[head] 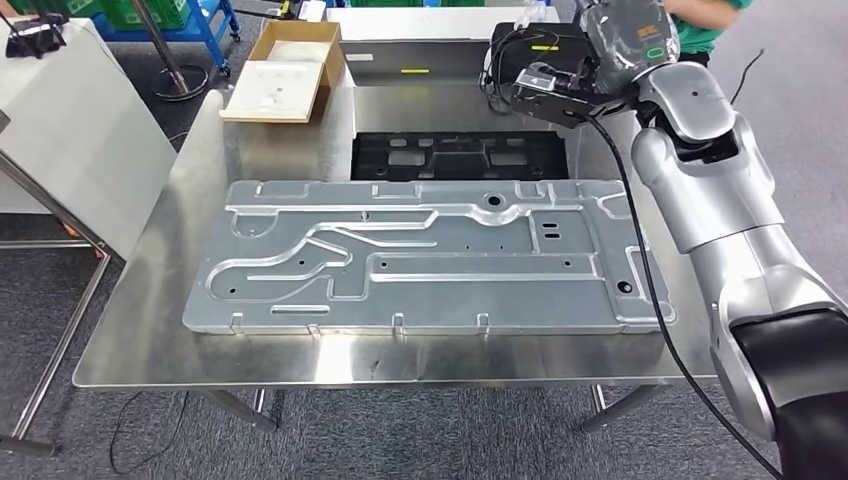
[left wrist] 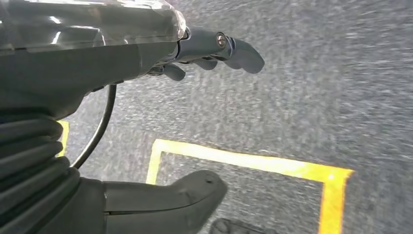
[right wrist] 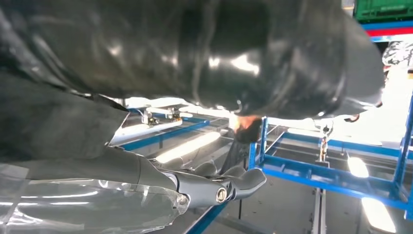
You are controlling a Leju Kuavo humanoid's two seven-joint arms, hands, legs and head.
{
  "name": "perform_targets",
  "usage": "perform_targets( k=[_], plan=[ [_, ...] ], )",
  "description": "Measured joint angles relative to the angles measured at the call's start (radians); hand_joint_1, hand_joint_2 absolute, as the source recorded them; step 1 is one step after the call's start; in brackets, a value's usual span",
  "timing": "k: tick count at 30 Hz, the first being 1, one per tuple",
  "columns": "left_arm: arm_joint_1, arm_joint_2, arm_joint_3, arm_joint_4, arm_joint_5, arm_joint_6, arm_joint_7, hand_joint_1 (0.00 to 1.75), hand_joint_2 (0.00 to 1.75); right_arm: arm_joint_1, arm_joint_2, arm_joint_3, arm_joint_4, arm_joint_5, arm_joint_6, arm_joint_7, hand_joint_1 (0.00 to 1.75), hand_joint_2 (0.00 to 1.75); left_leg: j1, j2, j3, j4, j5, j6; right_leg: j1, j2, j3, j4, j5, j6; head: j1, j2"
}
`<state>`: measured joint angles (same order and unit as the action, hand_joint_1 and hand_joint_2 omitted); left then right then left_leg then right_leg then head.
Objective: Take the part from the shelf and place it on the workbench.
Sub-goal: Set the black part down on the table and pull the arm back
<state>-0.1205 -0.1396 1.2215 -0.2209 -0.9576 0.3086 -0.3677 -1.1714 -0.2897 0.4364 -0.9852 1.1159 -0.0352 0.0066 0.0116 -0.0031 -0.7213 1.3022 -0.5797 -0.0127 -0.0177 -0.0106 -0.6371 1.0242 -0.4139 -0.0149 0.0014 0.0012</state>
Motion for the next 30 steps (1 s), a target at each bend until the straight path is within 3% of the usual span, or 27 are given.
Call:
perform_targets(
  k=[1,2,4,5,7,9,10,11,13,14,15,16,18,20,21,23,25,26,28,29,30],
  plan=[
    [0.000,0.000,0.001,0.000,0.000,0.000,0.000,0.00,1.75,0.002,0.000,0.000,-0.003,0.000,0.000,0.001,0.00,0.00,0.003,0.000,0.020,-0.010,0.015,-0.004,-0.003,0.000,-0.013,0.002,0.008,0.004,0.000,0.000],
    [0.000,0.000,0.001,0.000,0.000,0.000,0.000,0.00,1.75,0.003,-0.001,0.000,-0.006,0.000,0.000,0.004,0.00,0.00,0.007,0.000,0.059,-0.057,0.041,-0.008,-0.007,0.000,-0.024,0.005,0.016,0.010,0.000,0.000],
    [-0.002,0.000,0.001,0.000,-0.001,0.000,0.000,0.00,1.75,0.003,-0.002,0.000,-0.010,-0.004,-0.002,0.013,0.00,0.00,0.010,-0.001,0.151,-0.193,0.068,-0.013,-0.012,0.000,-0.041,0.012,0.028,0.024,0.000,0.000],
    [-0.002,-0.001,0.001,0.000,-0.001,0.000,0.001,0.00,1.75,0.003,-0.002,0.000,-0.011,-0.011,-0.002,0.021,0.00,0.00,0.009,-0.003,0.180,-0.242,0.070,-0.008,-0.012,0.000,-0.046,0.013,0.035,0.032,0.000,0.000],
    [-0.002,-0.001,0.002,0.000,0.000,0.000,0.001,0.00,1.75,0.003,-0.001,0.000,-0.008,-0.043,0.001,0.035,0.00,0.00,0.002,-0.007,0.194,-0.273,0.068,0.008,-0.010,0.001,-0.048,0.010,0.050,0.048,0.000,0.000],
    [-0.003,-0.001,0.004,0.000,0.003,0.000,0.000,0.00,1.75,0.002,0.002,-0.002,0.005,-0.088,0.007,0.050,0.00,0.00,0.002,-0.006,0.182,-0.276,0.083,0.030,-0.012,0.002,-0.052,0.008,0.054,0.061,0.000,0.000],
    [-0.004,-0.001,0.005,0.000,0.005,0.000,0.001,0.00,1.75,0.001,0.002,-0.003,0.015,-0.108,0.009,0.059,0.00,0.00,0.002,-0.005,0.174,-0.279,0.094,0.042,-0.013,0.003,-0.060,0.023,0.033,0.065,0.000,0.000],
    [-0.004,-0.001,0.006,0.000,0.006,0.001,0.003,0.00,1.75,-0.002,0.002,-0.007,0.026,-0.121,0.010,0.068,0.00,0.00,0.003,-0.004,0.164,-0.282,0.107,0.053,-0.014,0.004,-0.076,0.060,-0.006,0.067,0.001,0.000],
    [-0.004,-0.002,0.007,0.000,0.006,0.002,0.006,0.00,1.75,-0.008,0.003,-0.015,0.047,-0.137,0.010,0.085,0.00,0.00,-0.003,-0.003,0.137,-0.282,0.130,0.065,-0.011,0.005,-0.117,0.188,-0.107,0.067,0.001,0.000],
    [-0.003,-0.002,0.007,0.000,0.006,0.003,0.008,0.00,1.75,-0.010,0.003,-0.019,0.057,-0.141,0.008,0.091,0.00,0.00,-0.007,-0.003,0.123,-0.281,0.141,0.067,-0.009,0.005,-0.131,0.253,-0.139,0.066,0.001,0.000],
    [-0.003,-0.002,0.008,0.000,0.006,0.003,0.010,0.00,1.75,-0.012,0.003,-0.021,0.066,-0.143,0.005,0.096,0.00,0.00,-0.012,-0.003,0.110,-0.281,0.150,0.070,-0.005,0.006,-0.134,0.294,-0.149,0.063,0.000,0.000],
    [-0.003,-0.002,0.008,0.000,0.006,0.003,0.011,0.00,1.75,-0.012,0.004,-0.022,0.073,-0.144,0.000,0.098,0.00,0.00,-0.017,-0.003,0.098,-0.281,0.160,0.071,-0.001,0.006,-0.118,0.299,-0.139,0.057,0.000,0.000],
    [-0.003,-0.003,0.008,0.000,0.006,0.003,0.012,0.00,1.75,-0.013,0.006,-0.025,0.082,-0.147,-0.017,0.101,0.00,0.00,-0.026,-0.004,0.078,-0.280,0.178,0.073,0.013,0.008,-0.032,0.204,-0.097,0.033,0.000,0.000],
    [-0.003,-0.010,0.008,0.000,0.006,0.004,0.012,0.00,1.75,-0.016,0.011,-0.030,0.083,-0.149,-0.036,0.103,0.00,0.00,-0.032,-0.004,0.064,-0.280,0.194,0.071,0.031,0.008,0.068,0.063,-0.087,0.003,0.000,0.000],
    [-0.004,-0.013,0.008,0.001,0.006,0.005,0.012,0.00,1.75,-0.018,0.014,-0.032,0.082,-0.149,-0.044,0.103,0.00,0.00,-0.031,-0.004,0.061,-0.280,0.202,0.068,0.038,0.007,0.096,0.019,-0.089,-0.005,0.000,0.000],
    [-0.004,-0.015,0.008,0.001,0.006,0.007,0.012,0.00,1.75,-0.019,0.018,-0.034,0.082,-0.149,-0.056,0.105,0.00,0.00,-0.029,-0.004,0.058,-0.287,0.218,0.058,0.042,0.003,0.103,-0.011,-0.079,-0.008,0.000,0.000],
    [-0.003,-0.014,0.008,0.001,0.006,0.009,0.012,0.00,1.75,-0.017,0.023,-0.035,0.083,-0.147,-0.059,0.105,0.00,0.00,-0.029,-0.005,0.048,-0.276,0.200,0.046,0.034,-0.002,0.096,-0.029,-0.055,-0.015,0.000,0.000],
    [-0.002,-0.015,0.009,0.001,0.006,0.009,0.012,0.00,1.75,-0.016,0.026,-0.035,0.083,-0.146,-0.060,0.106,0.00,0.00,-0.029,-0.005,0.037,-0.250,0.167,0.039,0.028,-0.004,0.088,-0.037,-0.040,-0.019,0.000,0.000],
    [-0.001,-0.016,0.009,0.001,0.006,0.010,0.012,0.00,1.75,-0.013,0.032,-0.035,0.083,-0.143,-0.065,0.106,0.00,0.00,-0.018,-0.004,0.003,-0.139,0.069,0.024,0.021,-0.006,0.062,-0.041,-0.014,-0.019,0.000,0.000],
    [-0.001,-0.015,0.009,0.001,0.006,0.010,0.012,0.00,1.75,-0.010,0.033,-0.035,0.083,-0.142,-0.068,0.107,0.00,0.00,-0.012,-0.004,-0.011,-0.075,0.033,0.016,0.018,-0.006,0.046,-0.040,-0.003,-0.015,0.000,0.000],
    [-0.001,-0.015,0.009,0.001,0.006,0.010,0.012,0.00,1.75,-0.006,0.035,-0.035,0.083,-0.141,-0.072,0.107,0.00,0.00,-0.006,-0.004,-0.016,-0.024,0.019,0.008,0.014,-0.006,0.030,-0.038,0.009,-0.011,0.000,0.000]
  ],
)
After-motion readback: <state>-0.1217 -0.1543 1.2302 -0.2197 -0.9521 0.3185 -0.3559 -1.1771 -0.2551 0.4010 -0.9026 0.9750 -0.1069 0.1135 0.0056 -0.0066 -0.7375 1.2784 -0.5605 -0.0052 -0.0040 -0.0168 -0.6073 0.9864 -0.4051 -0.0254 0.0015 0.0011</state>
